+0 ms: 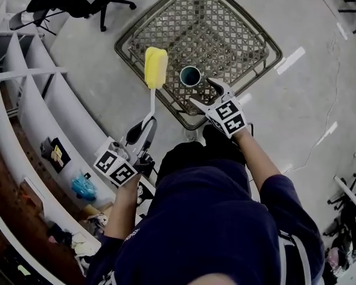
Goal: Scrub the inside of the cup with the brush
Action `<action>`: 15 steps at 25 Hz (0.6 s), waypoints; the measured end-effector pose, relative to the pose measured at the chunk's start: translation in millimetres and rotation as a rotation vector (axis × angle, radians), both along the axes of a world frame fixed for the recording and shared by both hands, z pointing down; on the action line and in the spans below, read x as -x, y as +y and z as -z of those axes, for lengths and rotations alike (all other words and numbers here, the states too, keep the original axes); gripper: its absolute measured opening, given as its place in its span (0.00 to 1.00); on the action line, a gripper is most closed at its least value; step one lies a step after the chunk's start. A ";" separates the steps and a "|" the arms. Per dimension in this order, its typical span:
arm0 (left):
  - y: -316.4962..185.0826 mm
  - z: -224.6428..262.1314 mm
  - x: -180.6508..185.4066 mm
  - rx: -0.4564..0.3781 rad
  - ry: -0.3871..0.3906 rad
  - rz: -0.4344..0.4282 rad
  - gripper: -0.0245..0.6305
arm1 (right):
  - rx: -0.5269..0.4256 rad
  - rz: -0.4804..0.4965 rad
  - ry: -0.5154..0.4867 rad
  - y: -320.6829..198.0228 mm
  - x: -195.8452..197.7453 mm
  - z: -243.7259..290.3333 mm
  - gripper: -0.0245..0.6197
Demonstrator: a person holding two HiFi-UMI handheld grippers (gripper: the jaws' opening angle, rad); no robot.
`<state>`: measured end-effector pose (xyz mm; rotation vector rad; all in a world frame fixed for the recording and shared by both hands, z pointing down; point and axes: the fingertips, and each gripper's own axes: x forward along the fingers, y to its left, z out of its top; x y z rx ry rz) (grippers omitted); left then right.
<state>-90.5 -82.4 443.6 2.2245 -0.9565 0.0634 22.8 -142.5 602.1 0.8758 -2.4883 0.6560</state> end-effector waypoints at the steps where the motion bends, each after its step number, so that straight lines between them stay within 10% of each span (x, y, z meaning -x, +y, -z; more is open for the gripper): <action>1: -1.5 -3.8 -2.1 0.006 -0.009 0.006 0.08 | -0.020 0.020 0.016 -4.6 1.5 -9.4 0.54; 15: 0.0 -79.3 5.3 0.082 -0.091 -0.027 0.08 | -0.216 0.143 0.149 -30.5 25.1 -133.6 0.60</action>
